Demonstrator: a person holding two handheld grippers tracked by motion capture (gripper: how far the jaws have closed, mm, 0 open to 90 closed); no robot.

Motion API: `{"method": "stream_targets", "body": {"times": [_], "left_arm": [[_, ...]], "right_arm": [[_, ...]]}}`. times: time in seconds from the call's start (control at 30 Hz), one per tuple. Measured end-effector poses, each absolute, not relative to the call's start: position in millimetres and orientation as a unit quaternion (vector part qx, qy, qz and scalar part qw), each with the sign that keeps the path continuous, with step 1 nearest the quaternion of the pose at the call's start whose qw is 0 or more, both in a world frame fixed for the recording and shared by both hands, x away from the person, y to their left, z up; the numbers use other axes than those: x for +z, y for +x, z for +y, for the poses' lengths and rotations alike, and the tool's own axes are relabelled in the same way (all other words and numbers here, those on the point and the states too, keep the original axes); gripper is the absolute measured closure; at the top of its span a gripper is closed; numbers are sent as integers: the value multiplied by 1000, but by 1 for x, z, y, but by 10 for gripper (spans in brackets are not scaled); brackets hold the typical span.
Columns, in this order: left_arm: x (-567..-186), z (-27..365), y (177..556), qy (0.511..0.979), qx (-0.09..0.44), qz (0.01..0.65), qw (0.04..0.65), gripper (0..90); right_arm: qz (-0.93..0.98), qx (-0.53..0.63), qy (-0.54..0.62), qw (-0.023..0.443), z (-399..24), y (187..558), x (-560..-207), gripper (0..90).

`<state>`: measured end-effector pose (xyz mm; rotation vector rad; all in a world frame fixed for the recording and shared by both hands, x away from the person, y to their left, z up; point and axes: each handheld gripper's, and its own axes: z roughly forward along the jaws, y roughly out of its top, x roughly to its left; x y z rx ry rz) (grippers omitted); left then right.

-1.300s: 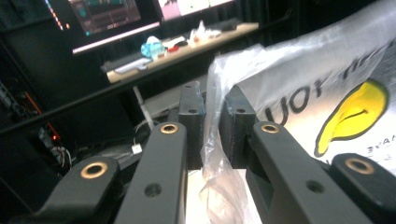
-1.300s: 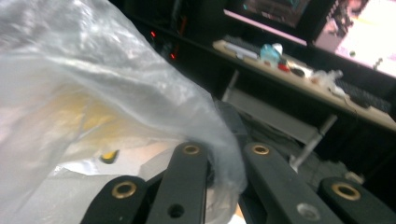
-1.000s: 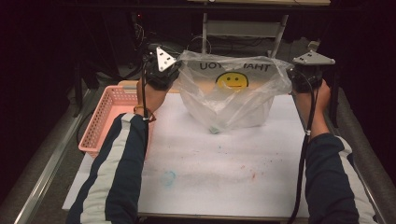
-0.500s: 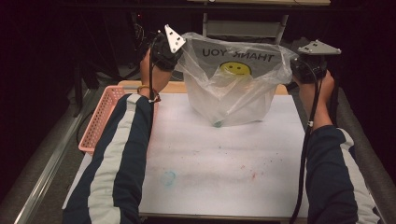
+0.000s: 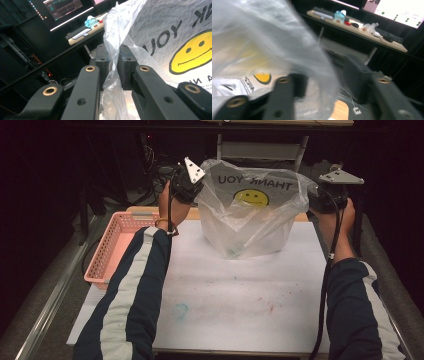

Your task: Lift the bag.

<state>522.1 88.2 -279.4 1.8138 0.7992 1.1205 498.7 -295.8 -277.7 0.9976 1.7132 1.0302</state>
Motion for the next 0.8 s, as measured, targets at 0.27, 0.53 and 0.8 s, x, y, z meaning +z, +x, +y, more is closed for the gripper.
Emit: {"method": "stream_targets", "body": {"times": [0.27, 0.53, 0.8], "left_arm": [[-271, 101, 516, 720, 439, 331, 424, 705], [-268, 113, 507, 720, 433, 327, 432, 677], [-280, 119, 504, 723, 427, 329, 433, 703]], "right_arm": [[678, 453, 379, 437, -306, 475, -264, 408], [667, 458, 385, 445, -323, 453, -261, 364], [687, 449, 356, 447, -321, 430, -255, 319]]}}
